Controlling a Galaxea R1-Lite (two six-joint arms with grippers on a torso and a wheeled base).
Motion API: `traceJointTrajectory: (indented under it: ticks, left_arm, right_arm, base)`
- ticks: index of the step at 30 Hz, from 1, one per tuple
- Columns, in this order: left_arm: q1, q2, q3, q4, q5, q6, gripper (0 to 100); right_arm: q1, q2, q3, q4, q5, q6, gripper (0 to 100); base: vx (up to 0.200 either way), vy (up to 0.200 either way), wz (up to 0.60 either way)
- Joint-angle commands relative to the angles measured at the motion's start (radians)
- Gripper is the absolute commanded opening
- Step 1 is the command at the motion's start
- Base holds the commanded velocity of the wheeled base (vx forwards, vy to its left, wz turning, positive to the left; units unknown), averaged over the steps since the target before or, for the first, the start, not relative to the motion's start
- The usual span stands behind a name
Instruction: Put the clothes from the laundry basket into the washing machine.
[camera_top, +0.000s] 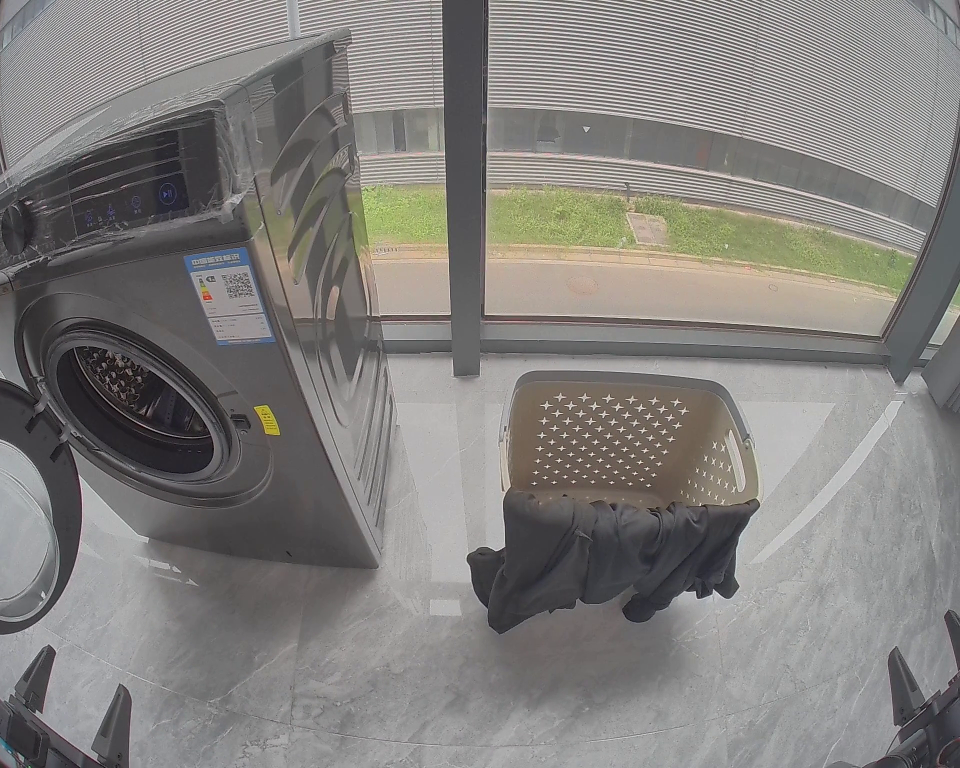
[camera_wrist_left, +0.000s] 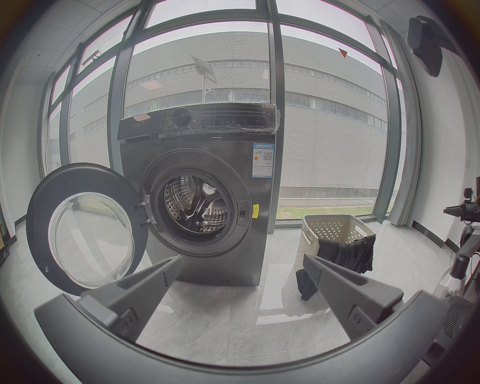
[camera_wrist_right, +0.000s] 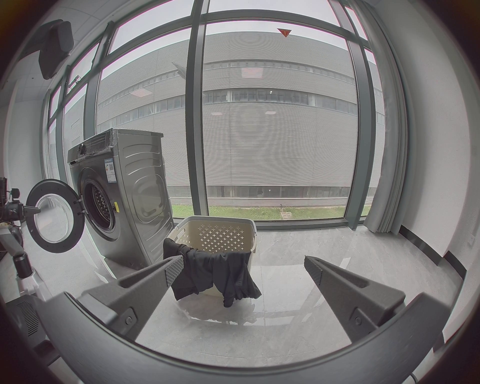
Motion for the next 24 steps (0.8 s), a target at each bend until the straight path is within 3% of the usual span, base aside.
traceJointTrajectory:
  ticks: [1, 4, 10, 24]
  left_arm:
    - [0.000, -0.017, 0.016, 0.000, 0.000, -0.001, 100]
    - [0.000, -0.017, 0.016, 0.000, 0.000, -0.001, 100]
    - [0.000, -0.017, 0.016, 0.000, 0.000, -0.001, 100]
    - [0.000, -0.017, 0.016, 0.000, 0.000, -0.001, 100]
  right_arm:
    - [0.000, -0.016, 0.018, 0.001, 0.001, -0.002, 100]
    - [0.000, -0.016, 0.018, 0.001, 0.002, -0.002, 100]
    - [0.000, -0.016, 0.018, 0.001, 0.007, -0.005, 100]
    - [0.000, -0.016, 0.018, 0.001, 0.007, -0.003, 100]
  base:
    - [0.000, 0.000, 0.00]
    - [0.000, 0.000, 0.00]
    - [0.000, 0.000, -0.60]
    - [0.000, 0.000, 0.00]
